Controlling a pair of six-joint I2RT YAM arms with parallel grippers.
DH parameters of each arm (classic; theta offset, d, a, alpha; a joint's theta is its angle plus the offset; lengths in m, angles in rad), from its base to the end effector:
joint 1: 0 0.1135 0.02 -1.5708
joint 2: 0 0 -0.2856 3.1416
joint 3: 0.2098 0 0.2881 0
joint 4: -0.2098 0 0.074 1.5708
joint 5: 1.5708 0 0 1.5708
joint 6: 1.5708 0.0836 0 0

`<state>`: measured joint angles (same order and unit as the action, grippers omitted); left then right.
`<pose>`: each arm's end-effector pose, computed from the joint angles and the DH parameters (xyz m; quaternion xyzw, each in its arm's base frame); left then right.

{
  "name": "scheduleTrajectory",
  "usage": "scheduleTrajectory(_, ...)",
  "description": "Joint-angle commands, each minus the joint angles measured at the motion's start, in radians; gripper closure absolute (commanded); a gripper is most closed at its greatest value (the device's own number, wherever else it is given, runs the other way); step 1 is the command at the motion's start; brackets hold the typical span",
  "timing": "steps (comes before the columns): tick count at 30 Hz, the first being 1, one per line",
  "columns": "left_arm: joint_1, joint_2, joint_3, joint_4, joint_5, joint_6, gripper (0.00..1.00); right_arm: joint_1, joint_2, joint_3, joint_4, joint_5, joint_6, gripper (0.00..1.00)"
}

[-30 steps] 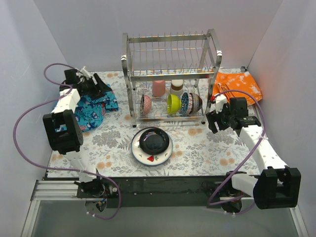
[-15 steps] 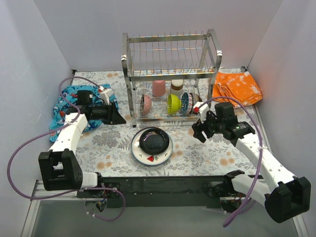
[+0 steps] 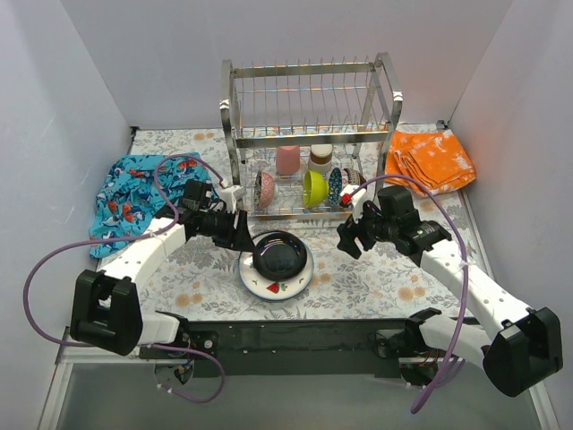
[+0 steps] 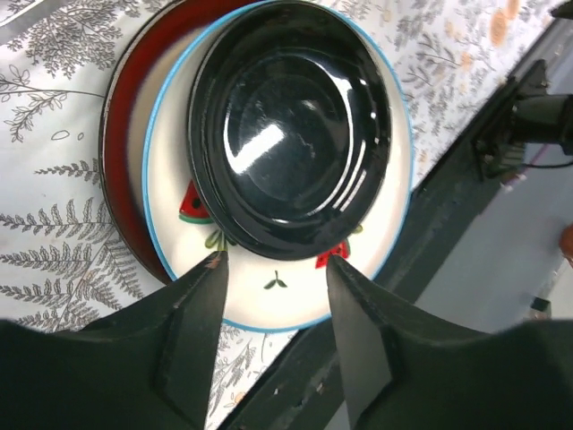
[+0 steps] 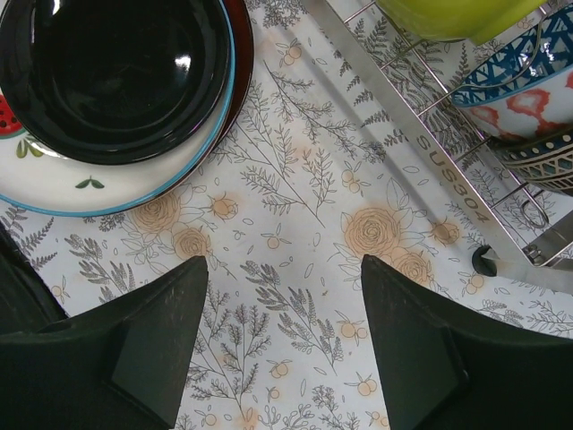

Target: Load the mixed dishes into the dish rack

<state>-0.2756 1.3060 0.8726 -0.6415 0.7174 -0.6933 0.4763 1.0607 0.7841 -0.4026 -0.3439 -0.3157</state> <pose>0.2654 -0.1322 0.2048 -0.1039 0.9059 -0.4082 0.0449 0.2420 0.1566 0.2476 -0.4110 0.7917 0.1880 0.4111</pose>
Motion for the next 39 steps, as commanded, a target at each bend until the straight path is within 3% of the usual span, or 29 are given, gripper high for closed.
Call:
scheduleTrajectory(1,-0.043,0.01,-0.04,0.094,-0.131,-0.092,0.49,0.007,-0.041,-0.032,0.045,-0.009,0.026,0.23)
scheduleTrajectory(9,-0.047,0.064,-0.083,0.158,-0.216,-0.262,0.52,0.007,-0.025,-0.017,0.035,0.011,0.023,0.23)
scheduleTrajectory(12,-0.047,0.073,-0.11,0.195,-0.172,-0.297,0.53,0.007,-0.007,0.001,0.033,0.019,0.018,0.23)
scheduleTrajectory(25,-0.048,0.116,-0.141,0.256,-0.121,-0.318,0.7,0.007,0.039,0.009,0.033,0.031,0.009,0.22)
scheduleTrajectory(35,-0.056,0.107,-0.185,0.298,-0.113,-0.337,0.77,0.007,0.041,0.003,0.027,0.042,-0.002,0.22)
scheduleTrajectory(38,-0.059,0.093,-0.195,0.306,-0.108,-0.338,0.85,0.007,0.039,-0.005,0.028,0.045,-0.005,0.22)
scheduleTrajectory(39,-0.059,0.085,-0.195,0.304,-0.111,-0.338,0.96,0.007,0.038,-0.006,0.027,0.046,-0.006,0.22)
